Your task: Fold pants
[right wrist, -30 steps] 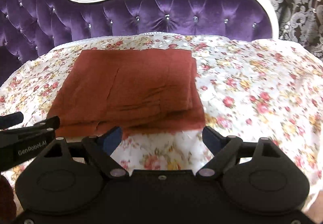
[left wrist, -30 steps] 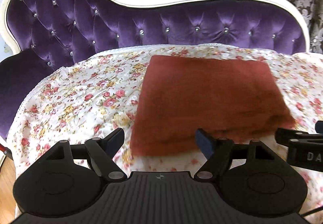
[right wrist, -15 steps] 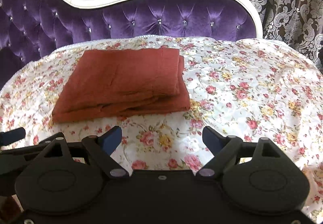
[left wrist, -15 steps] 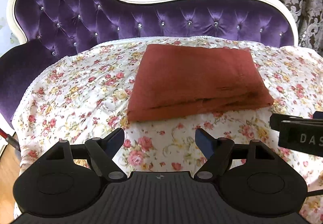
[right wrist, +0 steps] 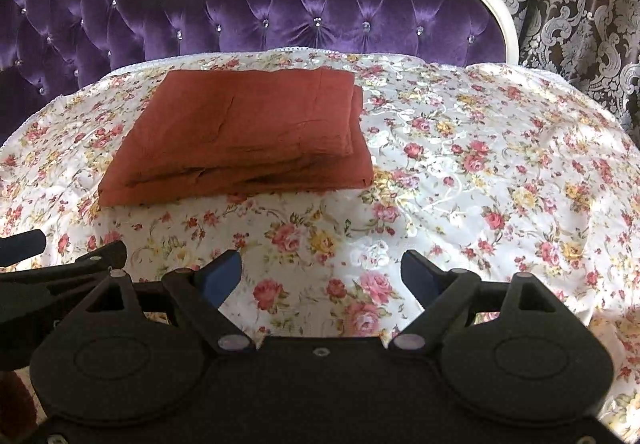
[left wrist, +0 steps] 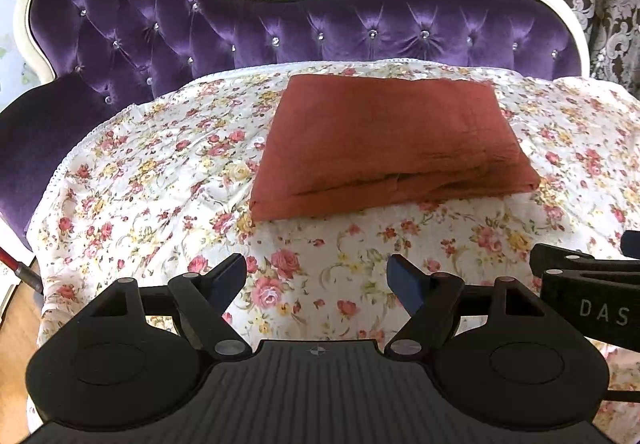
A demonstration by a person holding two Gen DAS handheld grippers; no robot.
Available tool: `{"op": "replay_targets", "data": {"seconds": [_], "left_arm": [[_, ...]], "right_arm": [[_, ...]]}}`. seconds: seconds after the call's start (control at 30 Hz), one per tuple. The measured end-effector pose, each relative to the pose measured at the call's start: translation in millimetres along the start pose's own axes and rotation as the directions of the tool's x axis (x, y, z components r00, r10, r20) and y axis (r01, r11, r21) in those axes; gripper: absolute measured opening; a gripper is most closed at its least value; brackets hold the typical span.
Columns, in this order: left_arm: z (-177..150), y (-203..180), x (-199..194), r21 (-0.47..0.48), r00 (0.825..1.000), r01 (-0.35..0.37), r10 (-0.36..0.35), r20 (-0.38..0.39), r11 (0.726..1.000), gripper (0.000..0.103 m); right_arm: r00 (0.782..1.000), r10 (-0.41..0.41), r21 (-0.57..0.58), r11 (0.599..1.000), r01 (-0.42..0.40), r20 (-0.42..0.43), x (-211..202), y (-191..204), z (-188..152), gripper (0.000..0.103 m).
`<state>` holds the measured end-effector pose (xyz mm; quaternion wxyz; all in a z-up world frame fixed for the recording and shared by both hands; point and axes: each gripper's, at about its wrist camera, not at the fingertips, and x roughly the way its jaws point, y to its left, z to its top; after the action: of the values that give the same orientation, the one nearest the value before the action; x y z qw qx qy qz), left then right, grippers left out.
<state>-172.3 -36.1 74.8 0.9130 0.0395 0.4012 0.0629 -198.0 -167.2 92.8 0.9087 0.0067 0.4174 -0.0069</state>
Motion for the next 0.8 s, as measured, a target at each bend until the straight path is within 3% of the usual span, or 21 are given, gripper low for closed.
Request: {"op": "replay_targets", "data": {"seconds": [0.8], "left_arm": [[-1.8,-0.7,3.3,0.013,1.000,-0.002,0.002,-0.008,1.000,0.076]], "right_arm": [[1.000,-0.001,0.000,1.000,0.001,0.002,0.1,3.1,0.8,0.087]]}}
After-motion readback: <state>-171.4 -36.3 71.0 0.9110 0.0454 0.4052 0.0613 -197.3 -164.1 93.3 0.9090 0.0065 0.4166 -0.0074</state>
